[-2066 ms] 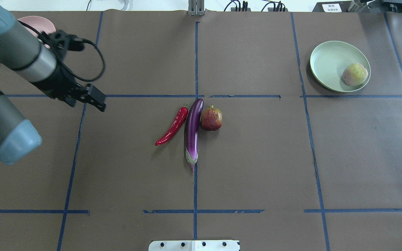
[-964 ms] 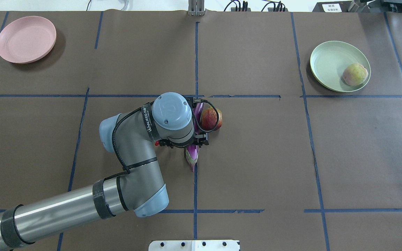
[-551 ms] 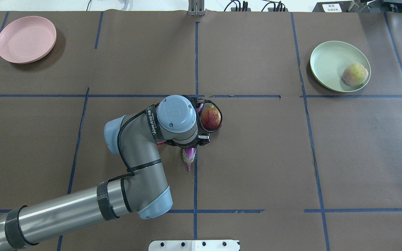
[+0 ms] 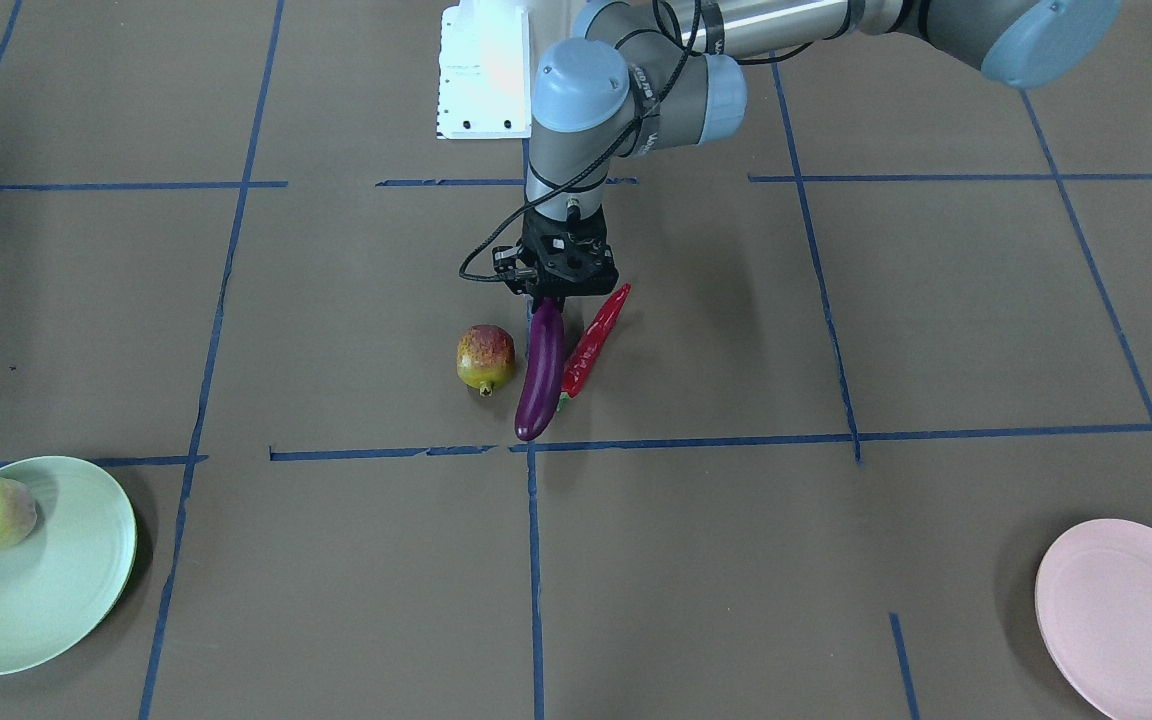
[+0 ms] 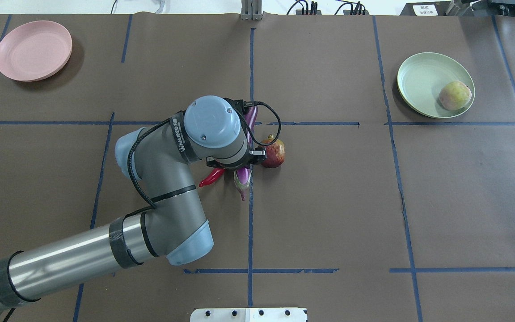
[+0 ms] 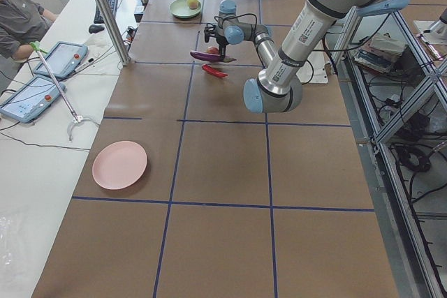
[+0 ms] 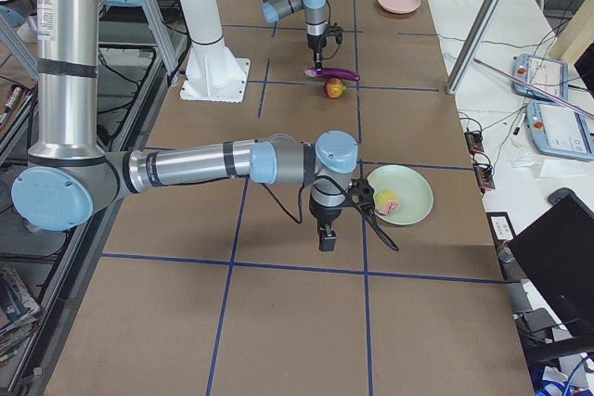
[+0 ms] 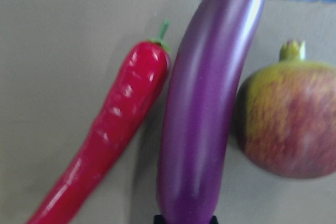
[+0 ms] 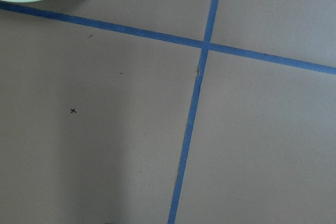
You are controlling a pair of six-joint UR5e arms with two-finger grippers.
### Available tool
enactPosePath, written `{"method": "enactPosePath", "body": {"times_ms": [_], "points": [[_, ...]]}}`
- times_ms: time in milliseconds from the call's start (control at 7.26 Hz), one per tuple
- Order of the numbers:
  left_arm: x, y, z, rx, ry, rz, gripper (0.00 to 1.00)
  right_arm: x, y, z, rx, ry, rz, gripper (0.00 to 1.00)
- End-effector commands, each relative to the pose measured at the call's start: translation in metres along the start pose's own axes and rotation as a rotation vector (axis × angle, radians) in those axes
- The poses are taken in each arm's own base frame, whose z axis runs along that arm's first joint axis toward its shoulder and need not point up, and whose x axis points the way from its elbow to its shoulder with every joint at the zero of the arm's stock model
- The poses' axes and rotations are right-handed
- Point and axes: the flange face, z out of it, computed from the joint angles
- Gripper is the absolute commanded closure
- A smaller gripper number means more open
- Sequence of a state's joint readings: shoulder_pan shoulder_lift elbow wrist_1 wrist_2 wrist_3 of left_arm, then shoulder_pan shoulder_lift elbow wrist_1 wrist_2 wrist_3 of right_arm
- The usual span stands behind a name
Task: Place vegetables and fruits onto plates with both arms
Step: 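Lift the eggplant with the left gripper and carry it to the pink plate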
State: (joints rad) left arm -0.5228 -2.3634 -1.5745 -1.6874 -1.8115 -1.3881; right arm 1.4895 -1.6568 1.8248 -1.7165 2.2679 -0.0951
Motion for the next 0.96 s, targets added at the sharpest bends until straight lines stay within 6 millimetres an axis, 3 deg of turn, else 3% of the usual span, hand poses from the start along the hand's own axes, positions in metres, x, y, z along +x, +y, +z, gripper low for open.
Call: {"method": "enactPosePath", "body": {"times_ms": [0, 276, 413, 551, 827], "points": [[-0.069, -0.081, -0.034, 0.048, -0.015, -0.162, 1.00, 0.000, 0.000, 0.000, -0.001, -0.001, -0.001, 0.00], [-0.189, -0.206, -0.065, -0.011, -0.063, -0.191, 1.00, 0.000, 0.001, 0.001, -0.001, -0.004, 0.002, 0.00], [-0.255, -0.268, -0.062, -0.024, -0.121, -0.180, 1.00, 0.000, 0.001, 0.001, -0.001, -0.004, 0.000, 0.00], [-0.320, -0.313, -0.059, -0.036, -0.182, -0.106, 1.00, 0.000, 0.001, 0.001, -0.001, -0.006, 0.002, 0.00], [-0.435, -0.378, -0.047, -0.058, -0.252, 0.015, 1.00, -0.002, 0.001, 0.001, -0.001, -0.026, 0.001, 0.00]]}}
